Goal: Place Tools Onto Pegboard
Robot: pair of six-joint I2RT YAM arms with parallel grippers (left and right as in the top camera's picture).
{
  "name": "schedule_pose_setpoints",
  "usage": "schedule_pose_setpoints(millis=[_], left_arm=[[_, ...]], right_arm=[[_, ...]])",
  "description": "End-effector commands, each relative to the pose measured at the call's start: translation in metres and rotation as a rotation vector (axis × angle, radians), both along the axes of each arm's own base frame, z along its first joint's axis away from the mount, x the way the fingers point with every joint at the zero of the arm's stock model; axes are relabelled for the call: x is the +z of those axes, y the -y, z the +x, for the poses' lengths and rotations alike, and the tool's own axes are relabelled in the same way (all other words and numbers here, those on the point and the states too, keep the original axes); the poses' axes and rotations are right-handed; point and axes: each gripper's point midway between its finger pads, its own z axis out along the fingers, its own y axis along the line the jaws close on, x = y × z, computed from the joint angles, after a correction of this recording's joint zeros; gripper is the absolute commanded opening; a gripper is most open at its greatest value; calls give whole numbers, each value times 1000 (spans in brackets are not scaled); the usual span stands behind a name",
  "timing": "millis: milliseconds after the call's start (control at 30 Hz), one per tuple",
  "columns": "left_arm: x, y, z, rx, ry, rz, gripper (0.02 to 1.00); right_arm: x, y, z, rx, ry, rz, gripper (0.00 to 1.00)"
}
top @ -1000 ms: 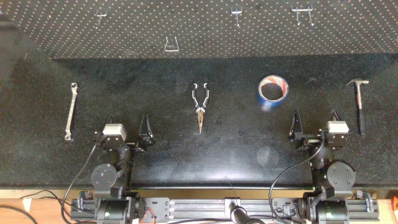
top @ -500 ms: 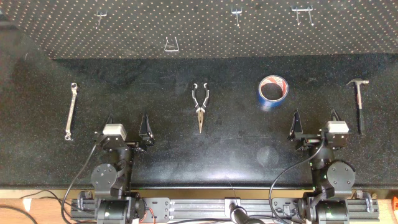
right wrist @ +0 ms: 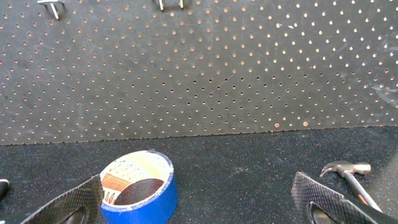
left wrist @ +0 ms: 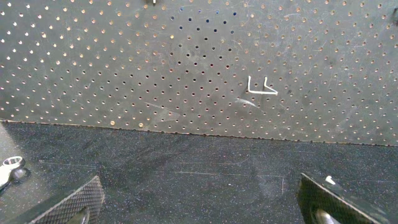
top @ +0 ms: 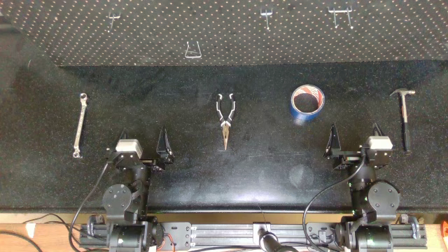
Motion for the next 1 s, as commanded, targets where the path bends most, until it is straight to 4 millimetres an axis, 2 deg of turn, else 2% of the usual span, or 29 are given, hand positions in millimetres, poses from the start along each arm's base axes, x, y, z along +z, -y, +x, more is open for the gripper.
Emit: schedule_pose_setpoints(millis=[33,333,367,433,467,500,533,567,600,633,700,767,900,1000], left_arm=[[-1,-2,0,15,-1,-11,996],[-1,2,0,-9,-1,-18,996],[-6,3,1,-19,-25,3,996],[-7,0,3,-29,-82,214,996],[-8,-23,6,29,-206,403,993],[-12,-60,5,160,-390,464,996],[-29,-98,0,243,-641,534,993],[-53,-121,-9,236,-841,551,996],[-72,-142,-21,267,-984,487,993],[-81,-163,-28,293,-1072,398,993],[-80,-194,-24,318,-1064,241,993],[-74,-213,-12,309,-1030,162,993],[-89,-216,19,163,-1104,19,993],[-102,-224,27,121,-1191,-44,996]], right_arm=[[-1,1,0,-12,-2,13,991],[-1,1,0,-12,-2,13,991],[-1,1,0,-12,-2,13,993],[-1,1,0,-12,-2,13,993],[-1,1,0,-12,-2,13,993],[-1,1,0,-12,-2,13,991],[-1,1,0,-12,-2,13,991],[-1,1,0,-12,-2,13,993],[-1,1,0,-12,-2,13,993],[-1,1,0,-12,-2,13,991],[-1,1,0,-12,-2,13,991],[-1,1,0,-12,-2,13,991],[-1,1,0,-12,-2,14,991],[-1,1,0,-12,-2,13,991]])
